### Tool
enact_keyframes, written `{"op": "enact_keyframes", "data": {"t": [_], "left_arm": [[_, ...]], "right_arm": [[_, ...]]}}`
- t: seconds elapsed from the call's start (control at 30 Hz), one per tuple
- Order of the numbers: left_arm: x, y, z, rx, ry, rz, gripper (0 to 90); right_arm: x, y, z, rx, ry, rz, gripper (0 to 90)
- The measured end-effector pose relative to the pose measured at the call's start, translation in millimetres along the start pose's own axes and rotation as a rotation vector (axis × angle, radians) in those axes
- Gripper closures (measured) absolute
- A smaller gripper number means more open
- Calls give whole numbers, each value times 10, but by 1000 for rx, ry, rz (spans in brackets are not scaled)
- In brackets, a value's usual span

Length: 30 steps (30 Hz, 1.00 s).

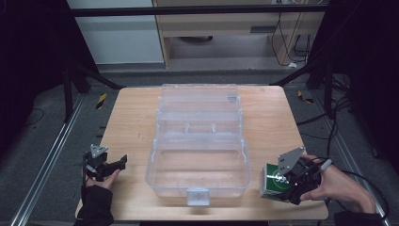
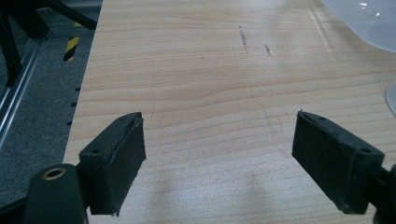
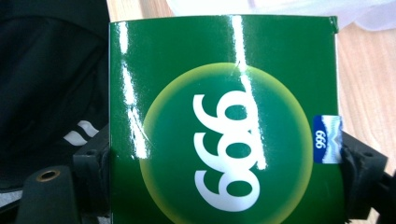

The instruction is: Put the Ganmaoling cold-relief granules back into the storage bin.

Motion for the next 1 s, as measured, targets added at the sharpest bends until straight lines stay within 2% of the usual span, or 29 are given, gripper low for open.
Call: {"op": "enact_keyframes", "data": {"t": [0.2, 0.4, 0.57, 0.83, 1.0], "left_arm": [[0, 0, -2, 0, 0, 0, 166], [1, 3, -6, 0, -2, 0, 166], [2, 4, -6, 0, -2, -1, 166], [2, 4, -9, -1, -2, -1, 166], [2, 1, -14, -1, -2, -2, 166]], "right_arm": [[-112, -171, 29, 10, 1, -2, 162], [-213, -259, 58, 18, -2, 5, 162], [-375, -351, 93, 25, -16, 24, 163], [-567, -405, 134, 33, -26, 29, 162], [-752, -419, 185, 48, -19, 64, 162]]}}
Point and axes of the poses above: each handheld gripper's, and its own axes: y roughly forward along the jaws, x roughly out of its underside, z roughly to its right, the point moved 5 cm from there along y, roughly forward along the jaws, and after that the axes turned 6 degrees about x, right-handed, at the moved point
